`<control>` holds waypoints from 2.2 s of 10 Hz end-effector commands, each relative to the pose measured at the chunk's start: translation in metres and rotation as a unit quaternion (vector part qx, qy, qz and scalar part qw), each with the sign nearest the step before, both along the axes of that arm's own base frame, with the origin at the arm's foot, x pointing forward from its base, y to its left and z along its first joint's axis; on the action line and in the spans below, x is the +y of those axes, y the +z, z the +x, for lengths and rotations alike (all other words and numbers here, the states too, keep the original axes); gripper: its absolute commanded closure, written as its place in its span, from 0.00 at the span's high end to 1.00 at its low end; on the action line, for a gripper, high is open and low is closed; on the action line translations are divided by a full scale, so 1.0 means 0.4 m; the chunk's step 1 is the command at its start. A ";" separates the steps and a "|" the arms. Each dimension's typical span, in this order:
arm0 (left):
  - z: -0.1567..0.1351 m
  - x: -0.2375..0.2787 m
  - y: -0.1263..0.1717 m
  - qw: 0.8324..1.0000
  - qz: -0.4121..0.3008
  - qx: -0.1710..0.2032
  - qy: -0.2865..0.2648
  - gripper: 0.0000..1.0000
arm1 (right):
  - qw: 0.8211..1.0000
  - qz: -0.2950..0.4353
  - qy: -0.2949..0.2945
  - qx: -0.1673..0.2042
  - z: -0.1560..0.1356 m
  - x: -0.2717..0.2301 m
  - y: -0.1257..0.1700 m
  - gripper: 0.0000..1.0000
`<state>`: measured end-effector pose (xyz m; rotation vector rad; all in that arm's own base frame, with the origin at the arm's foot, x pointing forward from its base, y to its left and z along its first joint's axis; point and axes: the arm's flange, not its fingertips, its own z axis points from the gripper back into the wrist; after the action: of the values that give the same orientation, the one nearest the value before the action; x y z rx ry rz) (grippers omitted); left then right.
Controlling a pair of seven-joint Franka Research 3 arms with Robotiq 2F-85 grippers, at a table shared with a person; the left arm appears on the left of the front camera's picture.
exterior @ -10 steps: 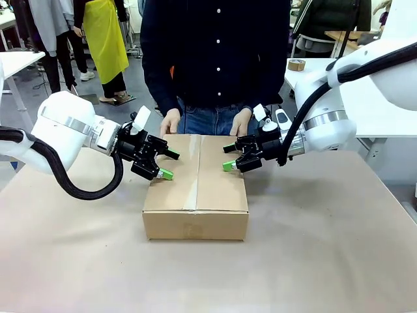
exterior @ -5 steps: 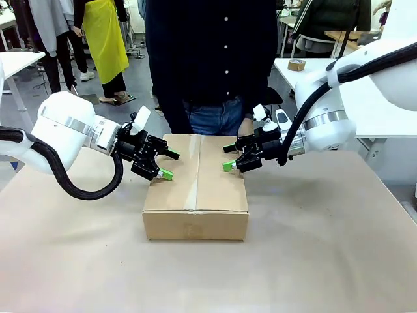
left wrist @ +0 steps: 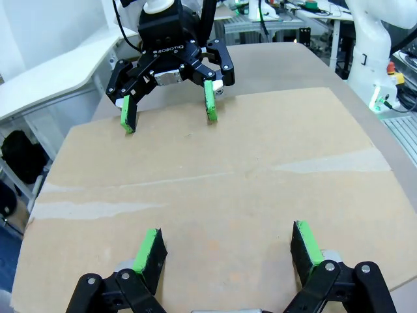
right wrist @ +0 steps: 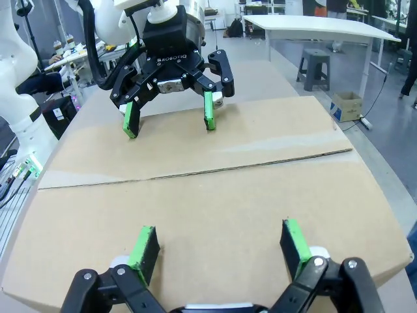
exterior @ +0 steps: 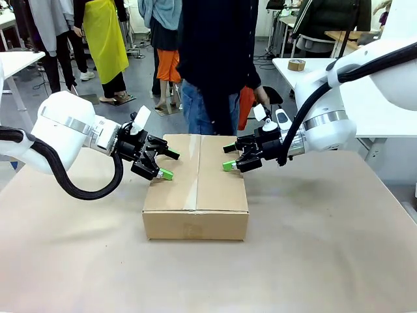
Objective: Pack the gift set into the box.
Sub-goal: Press and hold the closed box until the human finishes sealing it.
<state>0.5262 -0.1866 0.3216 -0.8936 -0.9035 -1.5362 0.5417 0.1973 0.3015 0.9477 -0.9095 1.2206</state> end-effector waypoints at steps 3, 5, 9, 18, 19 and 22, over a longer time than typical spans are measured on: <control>-0.005 0.004 -0.009 1.000 -0.006 -0.004 -0.001 1.00 | 1.000 0.002 -0.006 0.000 -0.006 -0.003 -0.008 1.00; -0.005 0.004 -0.009 1.000 -0.006 -0.004 -0.001 1.00 | 1.000 0.002 -0.006 0.000 -0.006 -0.003 -0.008 1.00; -0.005 0.004 -0.009 1.000 -0.006 -0.004 -0.001 1.00 | 1.000 0.002 -0.006 0.000 -0.006 -0.003 -0.008 1.00; -0.005 0.004 -0.009 1.000 -0.006 -0.004 -0.001 1.00 | 1.000 0.002 -0.006 0.000 -0.006 -0.003 -0.008 1.00; -0.005 0.004 -0.009 1.000 -0.006 -0.004 -0.001 1.00 | 1.000 0.002 -0.006 0.000 -0.006 -0.003 -0.008 1.00; -0.005 0.004 -0.009 1.000 -0.006 -0.004 -0.001 1.00 | 1.000 0.002 -0.006 0.000 -0.006 -0.003 -0.008 1.00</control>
<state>0.5262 -0.1866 0.3216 -0.8936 -0.9036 -1.5362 0.5417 0.1973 0.3015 0.9477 -0.9096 1.2206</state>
